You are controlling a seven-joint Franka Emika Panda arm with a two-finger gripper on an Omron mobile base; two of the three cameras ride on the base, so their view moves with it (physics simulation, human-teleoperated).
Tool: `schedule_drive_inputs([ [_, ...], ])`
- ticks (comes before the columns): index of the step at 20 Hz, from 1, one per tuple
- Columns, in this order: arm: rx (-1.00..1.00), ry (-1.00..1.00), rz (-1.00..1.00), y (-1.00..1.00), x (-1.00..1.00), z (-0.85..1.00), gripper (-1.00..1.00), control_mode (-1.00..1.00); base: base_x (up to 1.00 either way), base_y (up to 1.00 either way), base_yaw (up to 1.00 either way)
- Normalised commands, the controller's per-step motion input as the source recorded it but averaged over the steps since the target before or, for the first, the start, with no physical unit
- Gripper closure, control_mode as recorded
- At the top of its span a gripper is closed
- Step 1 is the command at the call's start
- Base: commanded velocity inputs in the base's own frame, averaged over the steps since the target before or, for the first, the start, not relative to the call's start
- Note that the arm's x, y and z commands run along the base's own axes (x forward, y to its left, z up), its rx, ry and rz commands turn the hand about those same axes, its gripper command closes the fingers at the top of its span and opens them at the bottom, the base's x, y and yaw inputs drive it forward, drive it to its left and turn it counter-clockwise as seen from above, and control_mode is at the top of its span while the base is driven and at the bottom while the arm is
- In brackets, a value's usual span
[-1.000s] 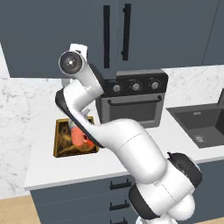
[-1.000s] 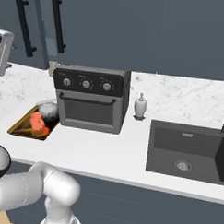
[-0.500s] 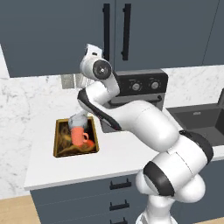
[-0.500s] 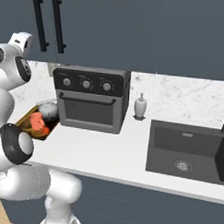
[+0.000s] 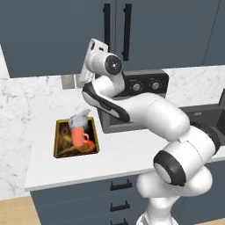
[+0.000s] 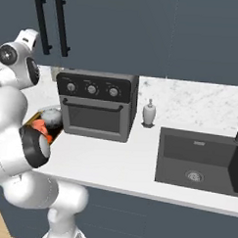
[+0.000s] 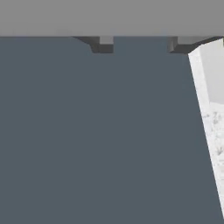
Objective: Pick the kettle from the counter and place it on the tray. Then pick the mug from the cabinet and place it on the tray. Then close the cabinet doors.
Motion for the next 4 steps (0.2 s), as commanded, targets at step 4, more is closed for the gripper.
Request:
schedule_drive_inputs([
  [4,0.0,0.0,0.09,0.0,0.46,-0.41,-1.0,-1.0,0.0,0.0,0.0],
])
